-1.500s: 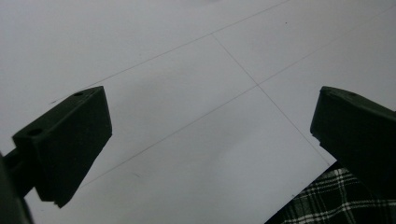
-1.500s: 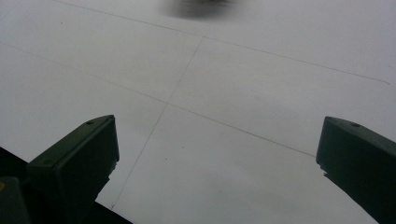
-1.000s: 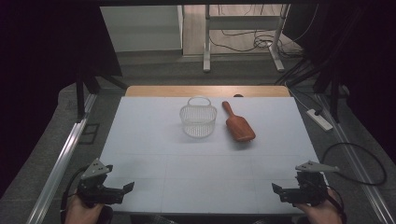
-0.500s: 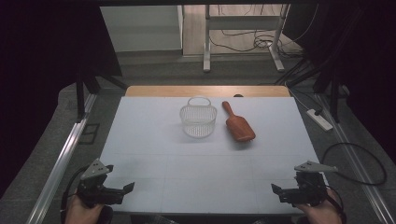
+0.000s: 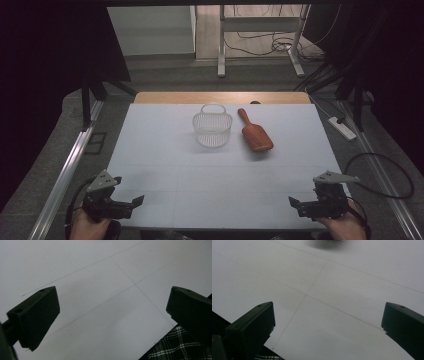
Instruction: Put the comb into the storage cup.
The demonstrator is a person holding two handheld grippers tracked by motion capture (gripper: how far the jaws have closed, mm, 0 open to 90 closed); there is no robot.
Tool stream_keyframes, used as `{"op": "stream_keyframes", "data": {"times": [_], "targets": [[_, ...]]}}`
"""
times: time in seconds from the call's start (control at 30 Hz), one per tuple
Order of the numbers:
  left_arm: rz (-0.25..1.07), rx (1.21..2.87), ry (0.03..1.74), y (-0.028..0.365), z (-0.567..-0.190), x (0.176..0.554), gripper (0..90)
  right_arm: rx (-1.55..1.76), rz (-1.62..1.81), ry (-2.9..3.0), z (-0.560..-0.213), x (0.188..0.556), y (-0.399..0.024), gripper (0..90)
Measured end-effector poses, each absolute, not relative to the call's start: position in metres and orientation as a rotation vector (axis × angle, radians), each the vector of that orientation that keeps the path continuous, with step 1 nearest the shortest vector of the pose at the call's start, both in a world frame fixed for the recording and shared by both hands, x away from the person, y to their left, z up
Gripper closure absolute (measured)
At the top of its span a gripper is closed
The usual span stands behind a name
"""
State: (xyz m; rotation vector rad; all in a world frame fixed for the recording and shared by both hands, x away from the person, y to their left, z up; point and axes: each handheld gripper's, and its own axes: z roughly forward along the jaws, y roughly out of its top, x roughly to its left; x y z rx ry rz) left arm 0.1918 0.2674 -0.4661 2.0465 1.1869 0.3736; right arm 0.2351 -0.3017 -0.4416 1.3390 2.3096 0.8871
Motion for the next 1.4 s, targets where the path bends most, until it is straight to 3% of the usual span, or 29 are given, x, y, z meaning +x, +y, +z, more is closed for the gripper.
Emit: {"op": "stream_keyframes", "data": {"times": [1.4], "targets": [[0.367, 2.055, 1.188, 0.267, -0.467, 0.193, 0.0, 1.214, 0.980, 2.388, -0.420, 0.301, -0.268, 0.0]]}}
